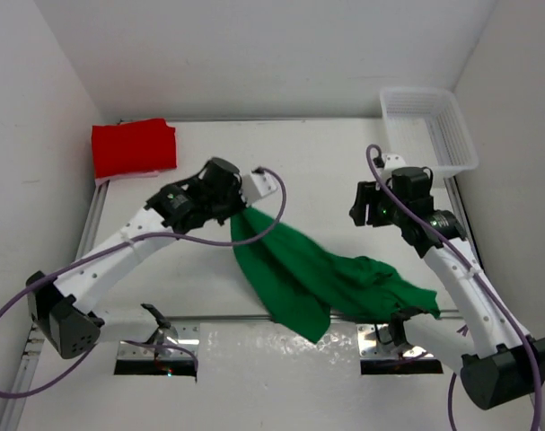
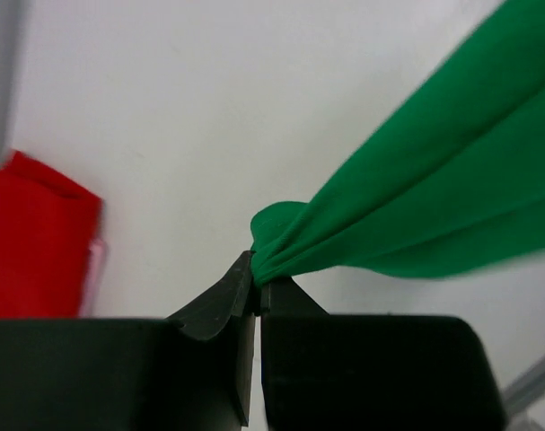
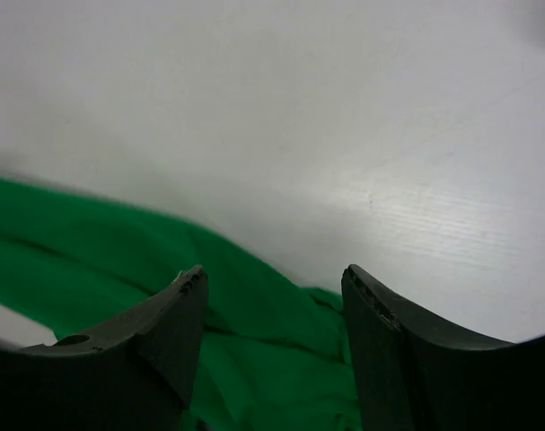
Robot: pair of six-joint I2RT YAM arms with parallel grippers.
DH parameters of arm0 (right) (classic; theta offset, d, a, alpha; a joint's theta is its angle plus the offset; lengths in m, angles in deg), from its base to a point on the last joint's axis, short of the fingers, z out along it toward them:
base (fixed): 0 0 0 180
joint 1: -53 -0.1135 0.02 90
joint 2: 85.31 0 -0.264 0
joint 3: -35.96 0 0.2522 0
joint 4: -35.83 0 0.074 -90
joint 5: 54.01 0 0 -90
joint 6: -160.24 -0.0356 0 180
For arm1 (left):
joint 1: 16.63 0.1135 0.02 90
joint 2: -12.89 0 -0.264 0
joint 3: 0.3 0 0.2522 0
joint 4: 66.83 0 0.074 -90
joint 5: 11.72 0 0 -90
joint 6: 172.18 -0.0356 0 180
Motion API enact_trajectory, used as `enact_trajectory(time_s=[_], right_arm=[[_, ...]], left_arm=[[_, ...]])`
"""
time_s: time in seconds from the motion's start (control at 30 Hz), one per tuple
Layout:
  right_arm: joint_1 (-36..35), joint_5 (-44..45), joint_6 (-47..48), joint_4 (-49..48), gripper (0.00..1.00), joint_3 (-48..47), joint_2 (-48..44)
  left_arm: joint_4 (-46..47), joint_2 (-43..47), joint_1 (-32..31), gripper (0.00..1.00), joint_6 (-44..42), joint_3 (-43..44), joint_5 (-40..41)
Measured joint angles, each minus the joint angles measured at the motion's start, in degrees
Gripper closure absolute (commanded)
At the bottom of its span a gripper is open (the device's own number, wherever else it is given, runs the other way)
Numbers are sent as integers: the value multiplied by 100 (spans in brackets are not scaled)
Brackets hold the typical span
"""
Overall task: Fold and stack the t-shirts
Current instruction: Flatten out the tshirt
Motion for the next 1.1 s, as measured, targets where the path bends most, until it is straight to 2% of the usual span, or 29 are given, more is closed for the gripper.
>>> enact_trajectory(time_s=[0.17,0.33,0.4,0.5,0.53,0.63,0.83,0.93,1.1], right_arm=[[-13,-831,345,31,41,442,411],[-264,-1268,664,254,41,503,527],[-448,-1082,686,474,41,468,595],[-557,-496,542,951,47,396,813],[-553,-289,448,1073,55,393,868],[-542,162,57,1272,58,446,894],[-542,-157,-828,498,60,1165,938],[-542,-428,-1425,-205,54,1257,1010],[-542,-767,-2017,-1226,43,1217,1580]], left_arm=[[92,79,118,100,-7,-1215,-4],[514,321,776,100,-9,-1847,55],[761,319,1276,100,-24,-2006,68],[1115,234,2072,100,-87,-2153,177],[1246,208,2227,100,-133,-2177,225],[1397,212,2662,100,-179,-2354,184],[1451,623,2072,100,-136,-2780,-398],[1464,748,1832,100,-136,-2973,-522],[1482,752,1825,100,-90,-3088,-520]])
